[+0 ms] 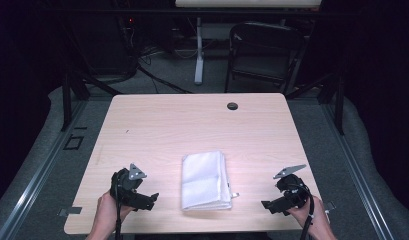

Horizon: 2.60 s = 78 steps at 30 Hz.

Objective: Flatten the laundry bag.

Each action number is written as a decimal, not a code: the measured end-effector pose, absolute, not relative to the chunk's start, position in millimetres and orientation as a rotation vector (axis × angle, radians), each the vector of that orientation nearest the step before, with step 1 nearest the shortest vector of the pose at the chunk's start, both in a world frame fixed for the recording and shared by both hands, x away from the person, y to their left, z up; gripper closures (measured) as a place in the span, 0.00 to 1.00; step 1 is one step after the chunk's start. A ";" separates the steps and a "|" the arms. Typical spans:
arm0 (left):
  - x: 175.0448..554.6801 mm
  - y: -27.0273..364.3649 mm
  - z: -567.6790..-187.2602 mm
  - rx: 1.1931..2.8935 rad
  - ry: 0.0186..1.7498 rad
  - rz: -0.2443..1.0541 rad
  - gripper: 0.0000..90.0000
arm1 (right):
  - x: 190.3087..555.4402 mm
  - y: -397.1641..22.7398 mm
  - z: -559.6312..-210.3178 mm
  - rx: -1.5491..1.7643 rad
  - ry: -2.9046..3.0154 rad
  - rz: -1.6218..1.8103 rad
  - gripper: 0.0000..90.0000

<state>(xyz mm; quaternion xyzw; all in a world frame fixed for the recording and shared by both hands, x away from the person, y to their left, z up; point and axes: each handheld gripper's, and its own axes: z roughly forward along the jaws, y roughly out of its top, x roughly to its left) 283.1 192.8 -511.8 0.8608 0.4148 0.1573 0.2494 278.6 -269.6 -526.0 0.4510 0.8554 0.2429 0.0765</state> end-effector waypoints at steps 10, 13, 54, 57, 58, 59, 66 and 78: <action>284.0 176.5 -511.2 2.357 1.073 0.410 0.00 | 281.8 -269.5 -524.8 1.345 2.580 0.694 0.05; 282.9 172.9 -510.4 2.362 1.058 0.407 0.00 | 281.1 -269.0 -523.9 1.345 2.583 0.705 0.05; 277.7 44.7 -528.1 2.512 0.614 0.346 0.00 | 289.9 -243.4 -527.8 1.327 2.641 0.686 0.09; 279.0 36.1 -530.8 2.529 0.577 0.359 0.04 | 289.7 -241.7 -528.5 1.310 2.648 0.685 0.09; 279.3 33.9 -532.2 2.531 0.574 0.357 0.07 | 289.8 -241.3 -528.3 1.299 2.648 0.677 0.10; 280.0 31.7 -533.9 2.539 0.566 0.363 0.11 | 289.8 -240.3 -528.2 1.305 2.651 0.681 0.10; 283.2 25.8 -541.3 2.563 0.528 0.347 0.31 | 291.8 -233.5 -530.2 1.268 2.681 0.677 0.15; 289.3 24.9 -552.0 2.617 0.474 0.261 0.56 | 290.7 -222.4 -530.8 1.226 2.721 0.695 0.17</action>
